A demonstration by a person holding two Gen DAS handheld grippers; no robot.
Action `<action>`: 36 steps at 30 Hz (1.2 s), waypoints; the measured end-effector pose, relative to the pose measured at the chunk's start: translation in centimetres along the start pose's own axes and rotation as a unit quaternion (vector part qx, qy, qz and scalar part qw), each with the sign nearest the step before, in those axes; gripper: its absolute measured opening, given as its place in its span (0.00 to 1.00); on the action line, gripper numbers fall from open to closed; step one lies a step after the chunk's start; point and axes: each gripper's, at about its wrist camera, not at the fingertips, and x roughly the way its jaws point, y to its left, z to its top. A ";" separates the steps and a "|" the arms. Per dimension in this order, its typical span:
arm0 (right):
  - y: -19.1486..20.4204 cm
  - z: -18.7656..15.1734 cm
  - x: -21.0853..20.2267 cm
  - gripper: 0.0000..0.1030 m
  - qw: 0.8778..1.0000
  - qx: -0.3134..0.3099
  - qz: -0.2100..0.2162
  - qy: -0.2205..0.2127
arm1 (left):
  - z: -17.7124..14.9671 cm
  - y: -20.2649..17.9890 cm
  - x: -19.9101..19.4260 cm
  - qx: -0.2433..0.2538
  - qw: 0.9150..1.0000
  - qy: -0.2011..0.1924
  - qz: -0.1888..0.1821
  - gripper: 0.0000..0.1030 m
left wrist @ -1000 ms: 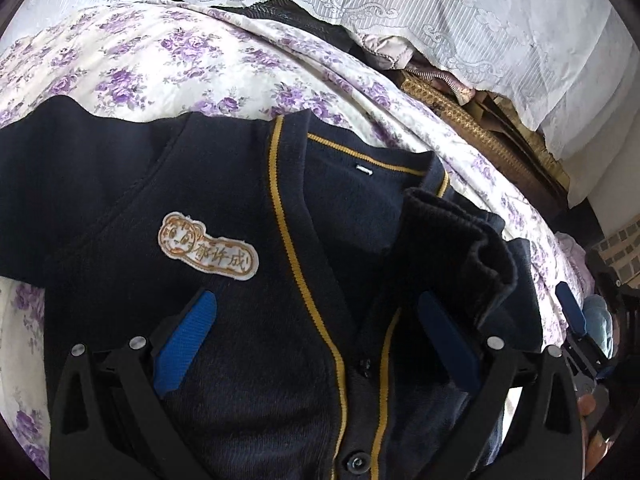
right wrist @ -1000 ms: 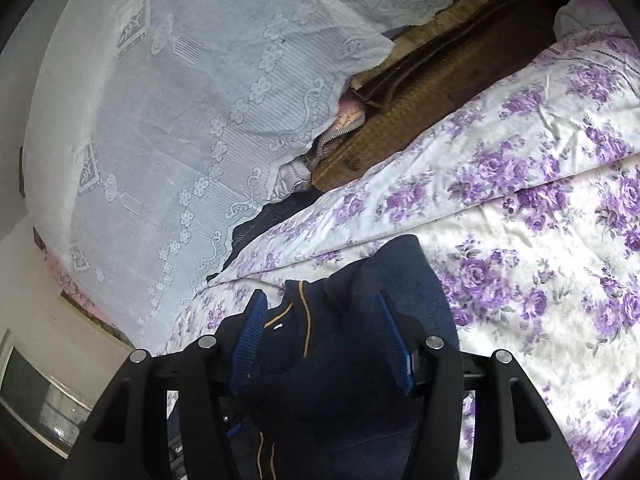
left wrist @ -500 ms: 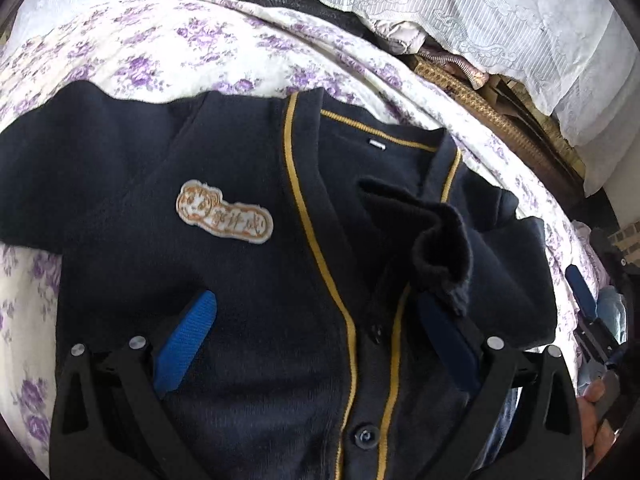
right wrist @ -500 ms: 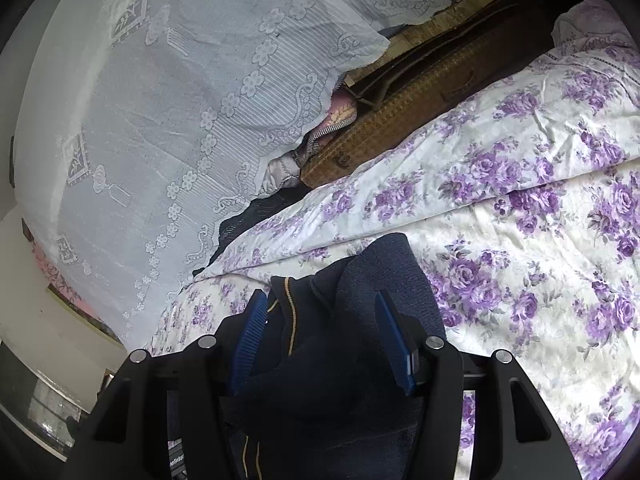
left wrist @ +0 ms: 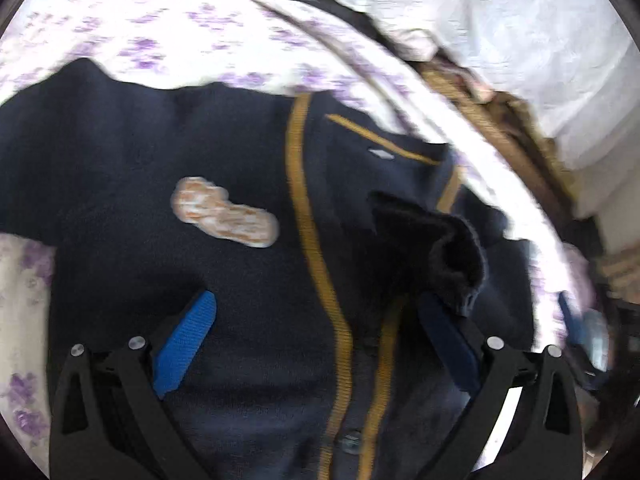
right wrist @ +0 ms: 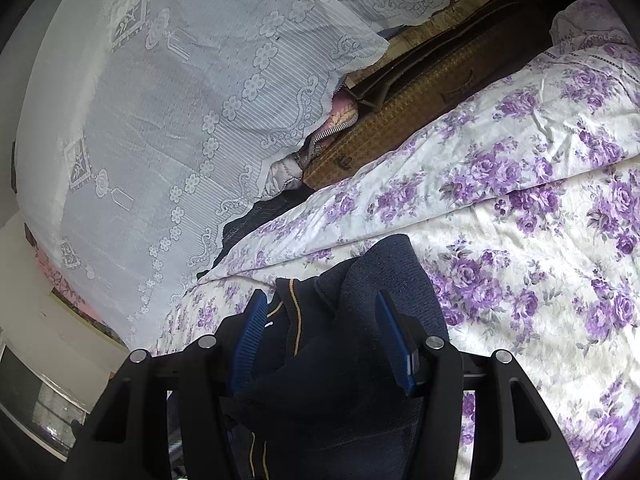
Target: Fold small clothes
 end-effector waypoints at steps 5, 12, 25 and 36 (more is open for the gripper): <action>0.0 0.1 -0.2 0.55 1.000 0.003 0.003 -0.001 | 0.1 -0.2 -3.7 -0.017 0.996 -0.041 -0.081 0.95; 0.0 0.2 -0.5 0.55 1.000 0.004 0.006 -0.004 | -0.1 0.3 -2.8 -0.022 0.991 -0.021 -0.131 0.95; -1.3 1.7 -1.7 0.55 0.999 0.030 0.022 -0.019 | -0.2 3.1 0.4 -0.046 0.983 0.047 -0.170 0.66; -0.4 1.0 -0.5 0.41 1.000 0.000 0.012 0.000 | 0.7 3.1 1.6 -0.020 0.988 0.042 -0.146 0.15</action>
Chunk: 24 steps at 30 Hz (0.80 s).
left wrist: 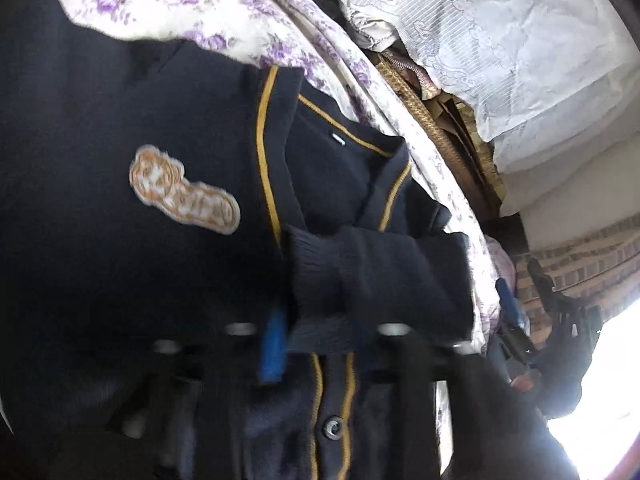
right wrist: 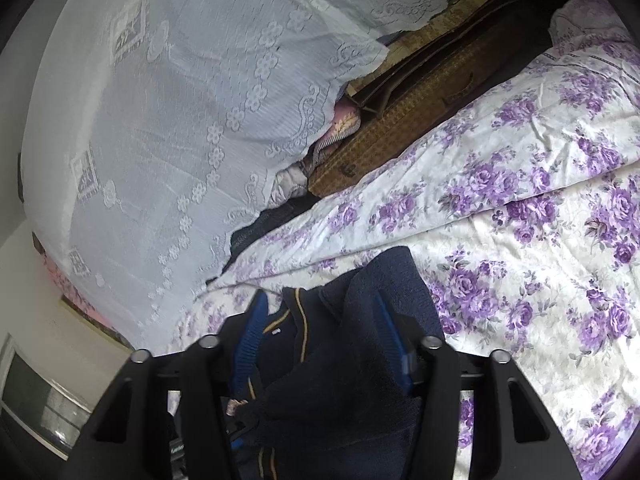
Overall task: Fold small clothes
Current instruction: 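Grasp the folded sleeve cuff with the left gripper and straighten it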
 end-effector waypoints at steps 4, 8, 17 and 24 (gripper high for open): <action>0.5 -0.4 1.1 0.19 1.000 -0.020 0.002 0.024 | 0.5 -0.7 -2.0 0.021 0.999 -0.045 0.009 0.10; 1.3 -0.9 1.6 0.19 0.999 -0.044 -0.006 0.028 | 0.6 -3.0 -5.4 0.095 0.986 -0.126 0.061 0.10; -1.9 -2.8 6.4 0.10 0.991 -0.045 -0.081 0.099 | 1.8 1.1 -1.9 0.032 0.988 -0.071 0.133 0.11; -0.6 -3.1 7.0 0.23 0.986 -0.088 -0.097 0.098 | 1.1 0.5 -2.2 0.051 0.976 -0.093 0.188 0.21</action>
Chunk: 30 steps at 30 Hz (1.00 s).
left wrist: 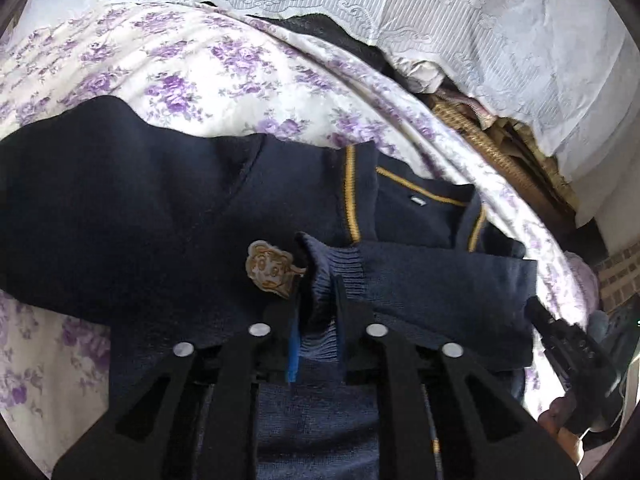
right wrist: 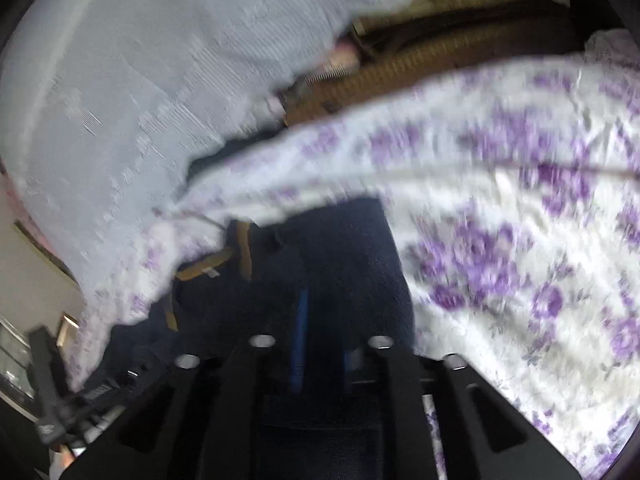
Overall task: Fold small clothes
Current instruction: 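Grasp the folded sleeve cuff with the left gripper and straighten it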
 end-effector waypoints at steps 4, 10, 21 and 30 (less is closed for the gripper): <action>-0.2 0.1 0.2 0.24 1.000 0.006 -0.009 0.016 | 0.1 0.0 -0.8 -0.009 1.000 -0.008 0.008 0.28; 1.7 1.5 -1.3 0.28 0.999 -0.019 -0.005 -0.030 | 0.3 -0.9 -5.5 0.004 0.995 -0.093 -0.033 0.60; 1.9 0.0 -2.0 0.35 1.000 -0.031 -0.002 -0.001 | -0.6 -2.3 -0.2 0.052 0.999 -0.005 0.006 0.67; 3.9 -4.8 -3.3 0.40 0.992 -0.105 -0.064 -0.017 | -1.1 -2.3 0.1 0.063 0.998 0.022 0.017 0.72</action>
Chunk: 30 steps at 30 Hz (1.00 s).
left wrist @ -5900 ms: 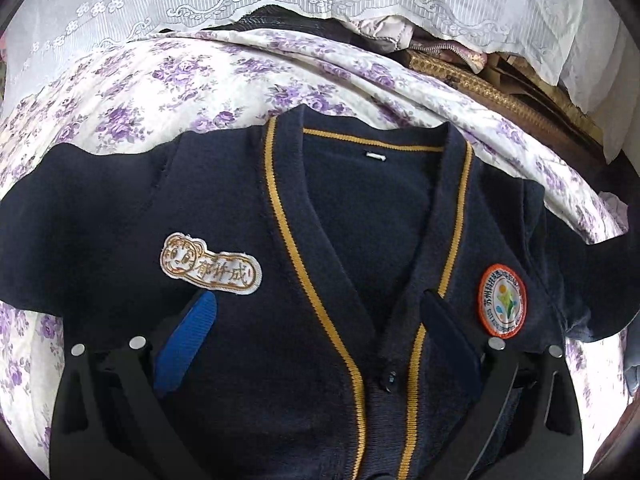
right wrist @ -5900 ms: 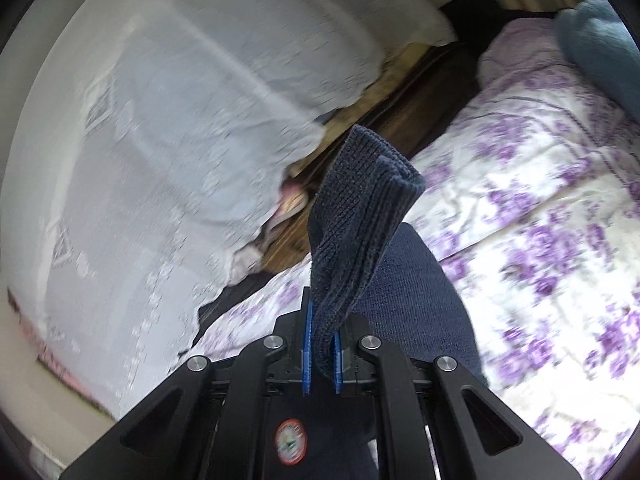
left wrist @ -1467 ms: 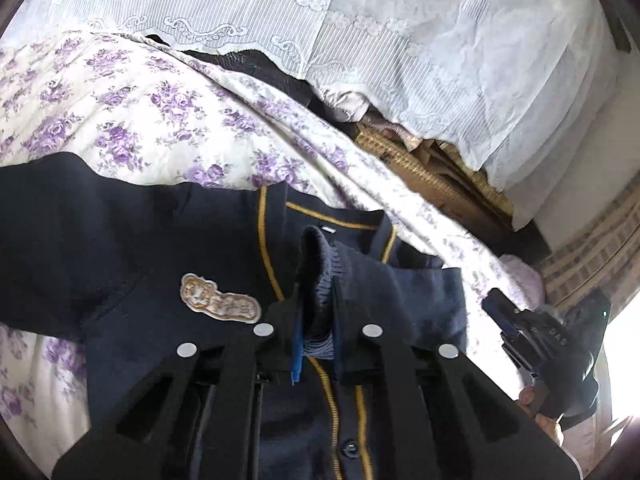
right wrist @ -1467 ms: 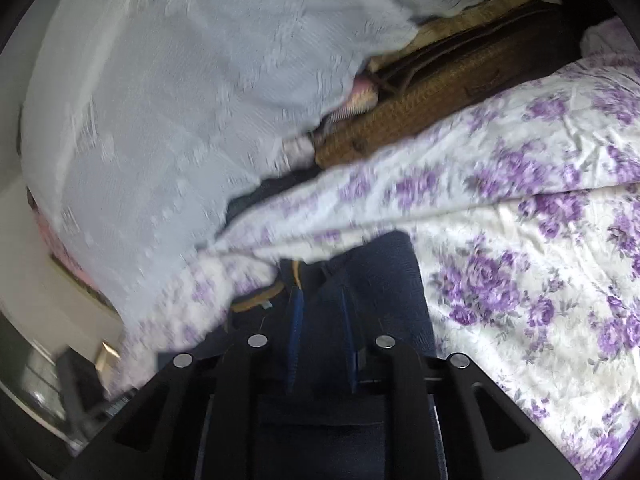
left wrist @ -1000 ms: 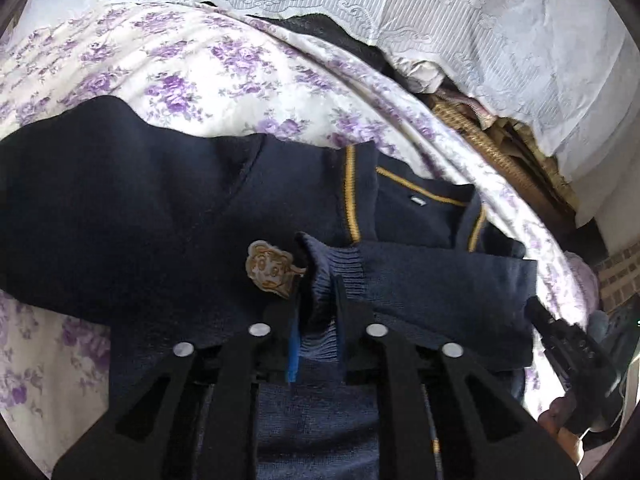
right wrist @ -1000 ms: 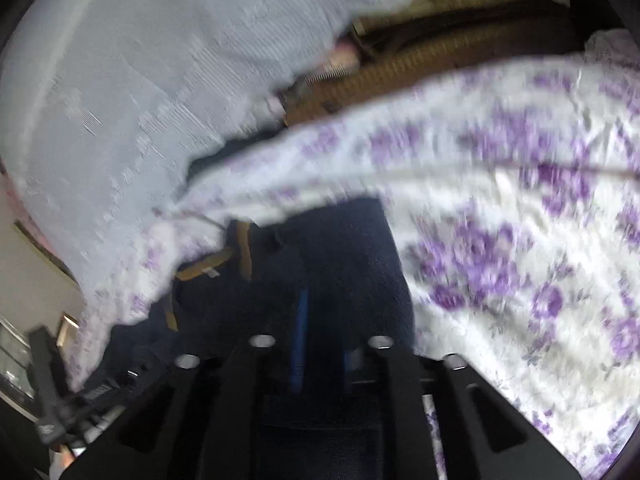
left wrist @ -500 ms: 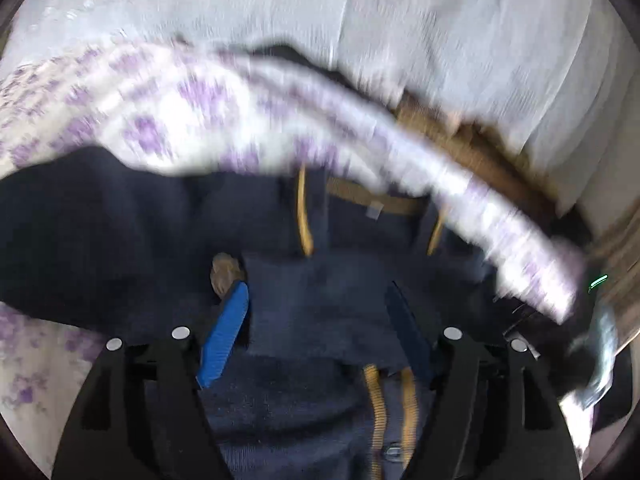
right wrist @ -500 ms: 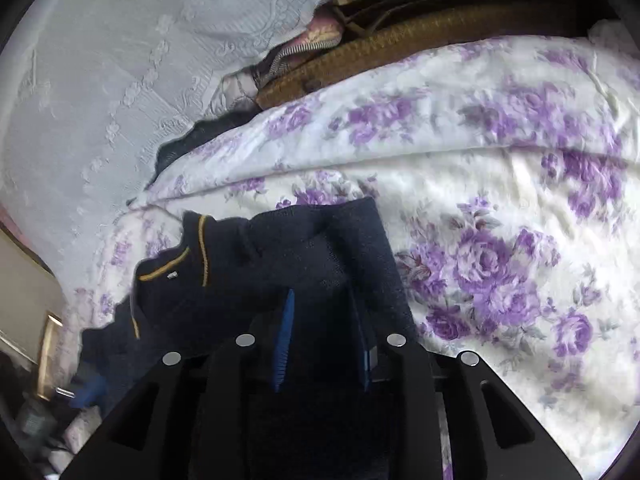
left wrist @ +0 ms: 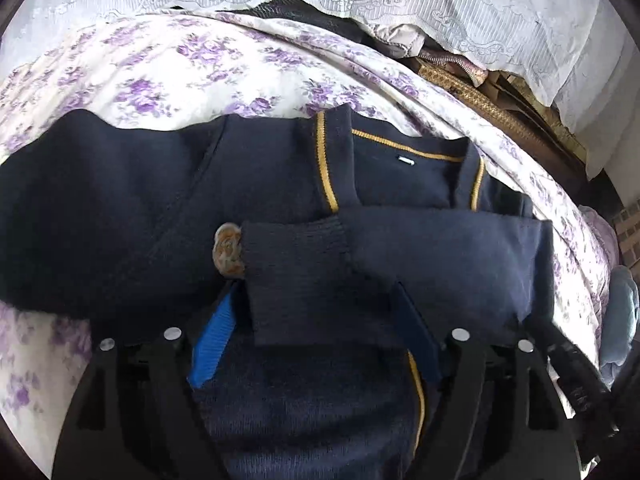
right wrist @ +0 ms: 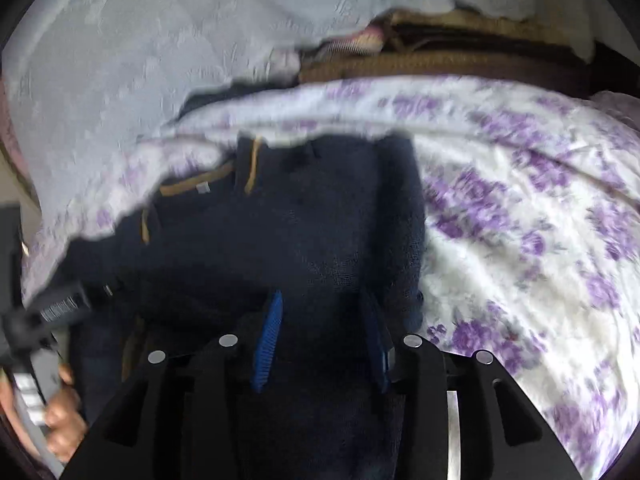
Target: Fold small clothes
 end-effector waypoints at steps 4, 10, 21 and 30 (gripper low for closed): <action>0.5 -0.7 0.4 0.68 0.999 -0.026 -0.016 0.014 | -0.1 2.7 -2.1 -0.056 0.998 -0.005 -0.030 0.72; 0.1 -1.5 -1.0 0.69 1.000 -0.028 -0.007 -0.010 | -1.1 11.3 -6.5 -0.184 0.982 -0.040 -0.030 0.73; -4.5 -4.0 -4.9 0.69 0.991 0.109 0.064 -0.049 | -2.3 25.3 -10.3 -0.365 0.926 -0.088 -0.039 0.74; -6.6 -4.8 -3.0 0.74 0.980 0.173 0.098 -0.022 | -1.0 28.5 -8.1 -0.384 0.916 -0.100 -0.056 0.43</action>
